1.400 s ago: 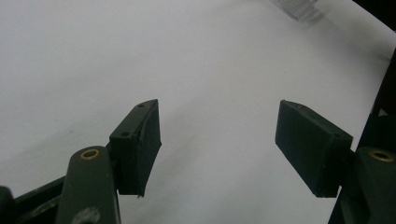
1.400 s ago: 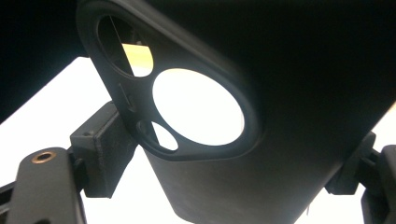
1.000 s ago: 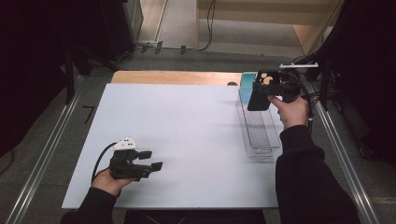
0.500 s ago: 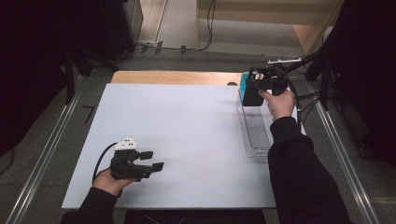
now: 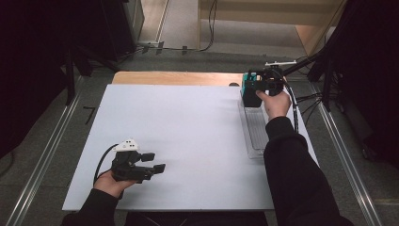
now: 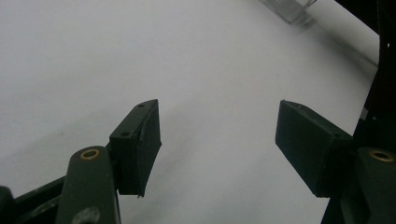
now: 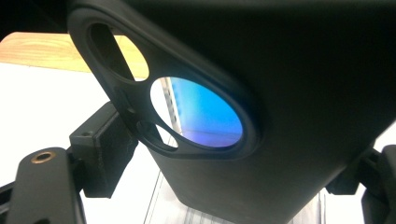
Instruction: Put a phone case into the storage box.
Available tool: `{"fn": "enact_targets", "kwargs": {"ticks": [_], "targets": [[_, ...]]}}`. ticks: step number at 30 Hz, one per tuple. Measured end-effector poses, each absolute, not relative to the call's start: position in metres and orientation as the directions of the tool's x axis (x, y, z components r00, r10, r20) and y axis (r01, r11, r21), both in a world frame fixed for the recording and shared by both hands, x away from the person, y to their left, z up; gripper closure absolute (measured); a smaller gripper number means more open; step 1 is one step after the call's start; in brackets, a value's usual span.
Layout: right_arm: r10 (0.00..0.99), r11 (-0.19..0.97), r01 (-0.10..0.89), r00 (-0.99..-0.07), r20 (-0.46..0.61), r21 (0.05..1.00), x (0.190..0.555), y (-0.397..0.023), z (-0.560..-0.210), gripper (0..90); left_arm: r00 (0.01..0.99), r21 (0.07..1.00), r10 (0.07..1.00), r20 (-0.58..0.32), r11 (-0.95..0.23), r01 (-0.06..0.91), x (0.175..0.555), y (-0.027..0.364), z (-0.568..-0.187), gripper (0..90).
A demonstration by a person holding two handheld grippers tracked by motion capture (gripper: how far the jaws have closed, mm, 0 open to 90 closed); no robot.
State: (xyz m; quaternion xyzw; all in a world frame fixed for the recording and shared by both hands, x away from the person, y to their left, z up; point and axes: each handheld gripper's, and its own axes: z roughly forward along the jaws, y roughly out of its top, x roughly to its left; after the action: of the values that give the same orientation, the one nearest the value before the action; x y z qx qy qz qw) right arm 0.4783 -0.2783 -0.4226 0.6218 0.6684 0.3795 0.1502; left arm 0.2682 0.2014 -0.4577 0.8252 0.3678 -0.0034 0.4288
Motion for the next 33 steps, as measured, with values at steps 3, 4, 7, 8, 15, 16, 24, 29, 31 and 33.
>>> {"fn": "enact_targets", "kwargs": {"ticks": [3, 4, 7, 8, 15, 16, 24, 29, 31, 33], "targets": [[0.947, -0.066, 0.718, -0.174, 0.270, 0.693, 0.481, -0.278, -0.426, 16.1, 0.730, 0.704, 0.605, -0.318, -0.366, 0.609, 0.268, 0.201, -0.458, 31.4], [0.948, -0.066, 0.719, -0.171, 0.268, 0.692, 0.481, -0.278, -0.427, 16.1, 0.730, 0.704, 0.605, -0.317, -0.366, 0.609, 0.269, 0.202, -0.458, 31.3], [0.951, -0.051, 0.726, -0.174, 0.255, 0.686, 0.483, -0.276, -0.430, 16.1, 0.729, 0.705, 0.606, -0.318, -0.363, 0.609, 0.269, 0.201, -0.458, 31.3], [0.953, -0.045, 0.725, -0.174, 0.246, 0.687, 0.483, -0.275, -0.431, 16.1, 0.730, 0.704, 0.605, -0.318, -0.365, 0.609, 0.269, 0.202, -0.458, 31.3], [0.958, -0.028, 0.710, -0.183, 0.223, 0.703, 0.485, -0.273, -0.433, 16.0, 0.731, 0.702, 0.605, -0.314, -0.371, 0.608, 0.269, 0.201, -0.459, 31.3], [0.958, -0.027, 0.711, -0.182, 0.220, 0.703, 0.485, -0.272, -0.432, 15.9, 0.732, 0.703, 0.605, -0.314, -0.370, 0.608, 0.269, 0.201, -0.458, 31.3], [0.970, 0.044, 0.718, -0.197, 0.142, 0.694, 0.483, -0.266, -0.435, 11.1, 0.730, 0.703, 0.607, -0.315, -0.367, 0.609, 0.269, 0.202, -0.459, 31.3], [0.964, 0.021, 0.718, -0.200, 0.177, 0.695, 0.484, -0.269, -0.436, 10.1, 0.728, 0.704, 0.608, -0.317, -0.364, 0.610, 0.270, 0.202, -0.459, 31.3], [0.962, 0.018, 0.718, -0.201, 0.183, 0.696, 0.484, -0.269, -0.435, 9.5, 0.728, 0.701, 0.609, -0.316, -0.367, 0.611, 0.271, 0.201, -0.459, 31.3], [0.962, 0.019, 0.715, -0.205, 0.183, 0.699, 0.484, -0.270, -0.435, 7.3, 0.728, 0.700, 0.610, -0.314, -0.369, 0.611, 0.271, 0.201, -0.459, 31.3]]}}
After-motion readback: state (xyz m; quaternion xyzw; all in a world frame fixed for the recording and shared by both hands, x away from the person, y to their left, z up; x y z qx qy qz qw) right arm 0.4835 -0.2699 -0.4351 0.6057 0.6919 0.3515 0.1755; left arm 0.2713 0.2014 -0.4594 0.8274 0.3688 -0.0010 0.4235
